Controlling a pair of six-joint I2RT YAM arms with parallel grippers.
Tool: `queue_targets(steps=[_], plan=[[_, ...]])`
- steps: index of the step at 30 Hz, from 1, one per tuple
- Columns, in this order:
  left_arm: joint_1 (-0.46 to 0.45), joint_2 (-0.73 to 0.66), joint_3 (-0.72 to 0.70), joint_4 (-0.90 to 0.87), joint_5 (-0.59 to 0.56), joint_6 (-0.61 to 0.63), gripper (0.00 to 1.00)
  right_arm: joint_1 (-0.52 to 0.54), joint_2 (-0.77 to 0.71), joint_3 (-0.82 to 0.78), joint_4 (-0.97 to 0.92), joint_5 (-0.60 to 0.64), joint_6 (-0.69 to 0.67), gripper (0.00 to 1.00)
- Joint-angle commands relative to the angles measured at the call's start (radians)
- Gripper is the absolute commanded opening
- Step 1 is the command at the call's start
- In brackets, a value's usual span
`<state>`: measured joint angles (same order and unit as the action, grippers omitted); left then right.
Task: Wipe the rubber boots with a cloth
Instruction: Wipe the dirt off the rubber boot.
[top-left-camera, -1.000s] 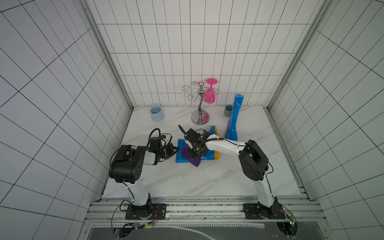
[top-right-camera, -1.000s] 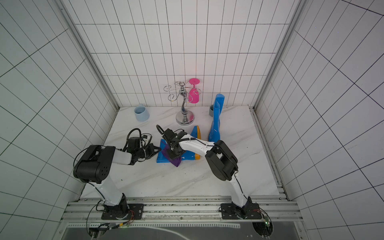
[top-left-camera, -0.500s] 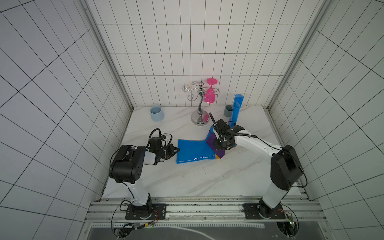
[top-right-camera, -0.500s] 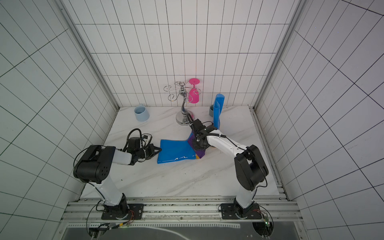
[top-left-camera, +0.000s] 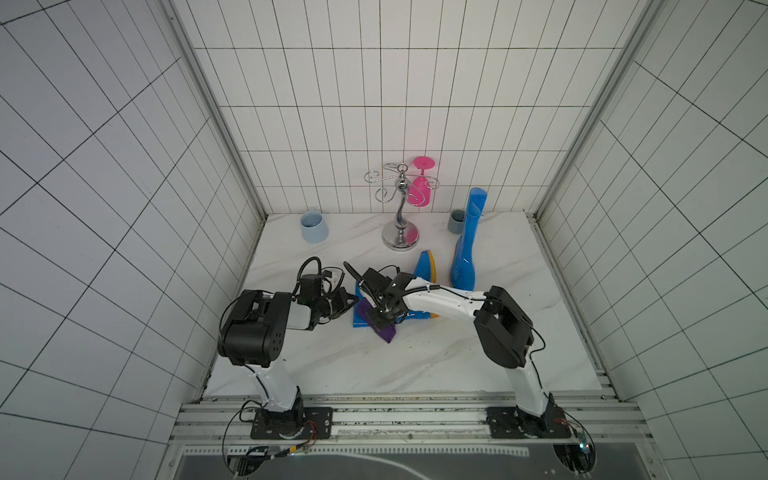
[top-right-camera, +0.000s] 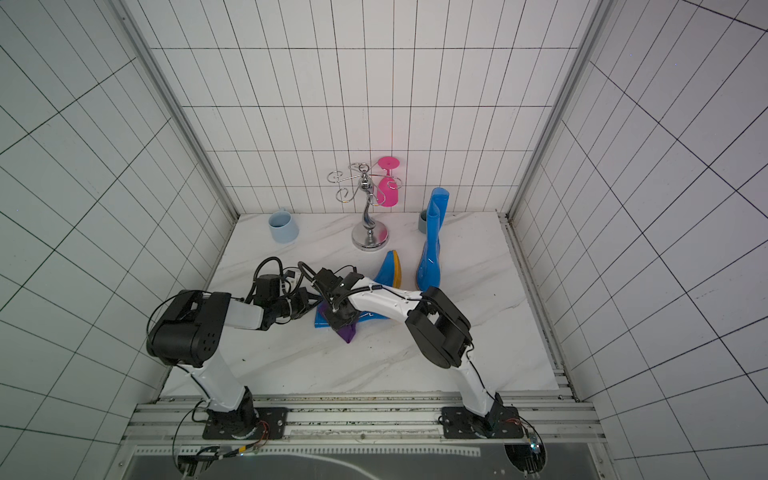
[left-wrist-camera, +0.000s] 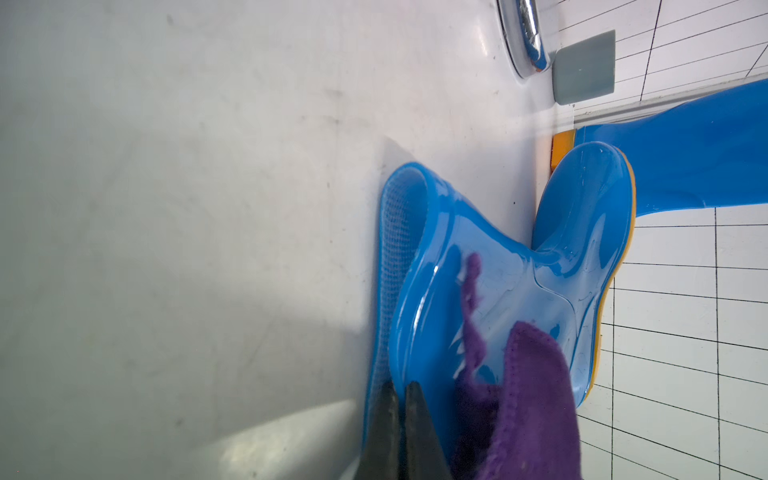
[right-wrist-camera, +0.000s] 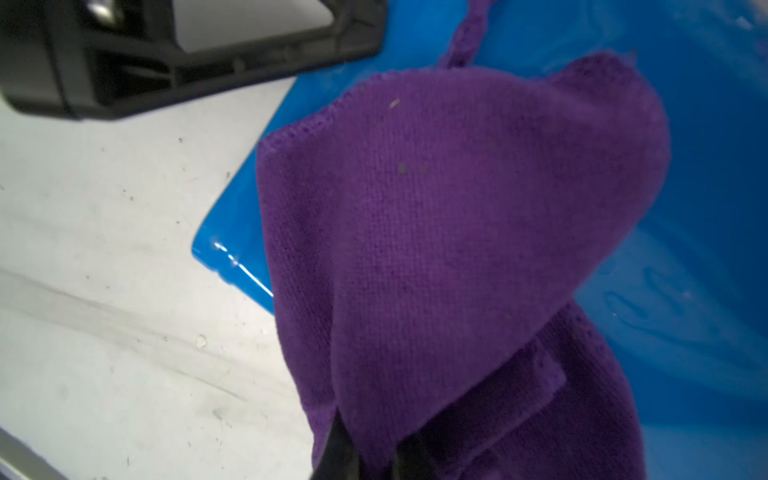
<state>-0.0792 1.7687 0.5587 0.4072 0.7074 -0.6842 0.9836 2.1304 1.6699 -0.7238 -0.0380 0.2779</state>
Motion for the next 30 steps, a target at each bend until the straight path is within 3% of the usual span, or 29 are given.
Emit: queue_targets(steps=[1, 4, 7, 21, 26, 30], plan=[[0.007, 0.016, -0.012, -0.005, -0.023, 0.005, 0.0, 0.007, 0.024, 0.104, -0.052, -0.026, -0.037, 0.0], [0.008, 0.015, -0.012, -0.004, -0.023, 0.005, 0.0, 0.01, 0.036, 0.078, -0.067, -0.015, -0.061, 0.0], [0.007, 0.015, -0.011, -0.004, -0.022, 0.005, 0.0, 0.013, 0.019, 0.005, -0.08, 0.081, -0.061, 0.0], [0.008, 0.014, -0.01, -0.003, -0.021, 0.007, 0.0, -0.108, -0.36, -0.457, 0.001, 0.233, -0.005, 0.0], [0.007, 0.017, -0.008, -0.004, -0.014, 0.01, 0.0, -0.201, -0.481, -0.531, -0.004, 0.243, -0.008, 0.0], [0.005, 0.024, 0.0, -0.004, -0.004, 0.015, 0.0, -0.231, -0.495, -0.492, -0.005, 0.236, -0.022, 0.0]])
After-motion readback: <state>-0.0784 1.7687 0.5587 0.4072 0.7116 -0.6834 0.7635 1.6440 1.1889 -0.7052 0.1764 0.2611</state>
